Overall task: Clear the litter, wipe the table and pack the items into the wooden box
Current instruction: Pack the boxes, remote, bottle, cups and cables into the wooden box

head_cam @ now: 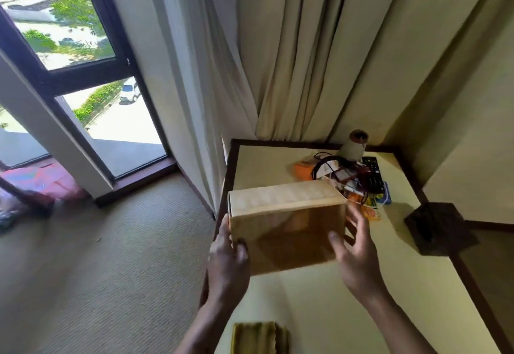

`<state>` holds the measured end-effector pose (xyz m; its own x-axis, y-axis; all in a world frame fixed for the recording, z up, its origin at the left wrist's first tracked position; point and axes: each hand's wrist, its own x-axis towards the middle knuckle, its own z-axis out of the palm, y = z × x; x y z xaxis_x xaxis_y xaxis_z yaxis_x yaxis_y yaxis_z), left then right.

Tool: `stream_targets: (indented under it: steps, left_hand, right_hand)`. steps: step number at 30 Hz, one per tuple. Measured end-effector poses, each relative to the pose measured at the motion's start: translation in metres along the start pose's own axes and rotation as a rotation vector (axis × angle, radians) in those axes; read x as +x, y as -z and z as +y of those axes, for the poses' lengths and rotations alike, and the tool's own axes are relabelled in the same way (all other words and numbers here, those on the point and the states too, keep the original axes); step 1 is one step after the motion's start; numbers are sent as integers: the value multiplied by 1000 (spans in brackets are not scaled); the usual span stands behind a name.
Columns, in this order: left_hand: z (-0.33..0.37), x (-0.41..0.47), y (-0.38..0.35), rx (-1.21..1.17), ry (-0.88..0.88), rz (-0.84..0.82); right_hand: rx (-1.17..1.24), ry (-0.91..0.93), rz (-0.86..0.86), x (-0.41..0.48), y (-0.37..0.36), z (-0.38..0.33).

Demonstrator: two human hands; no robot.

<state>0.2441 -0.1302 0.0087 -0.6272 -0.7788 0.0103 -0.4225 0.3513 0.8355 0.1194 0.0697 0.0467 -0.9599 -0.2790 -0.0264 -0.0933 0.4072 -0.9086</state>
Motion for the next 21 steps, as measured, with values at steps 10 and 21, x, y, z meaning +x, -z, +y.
stream_targets:
  steps: [10, 21]
  left_hand:
    - [24, -93, -76, 169, 23, -258]
    - [59, -105, -169, 422, 135, -292]
  right_hand:
    - [-221, -226, 128, -44, 80, 80]
    - [-440, -200, -69, 12, 141, 136]
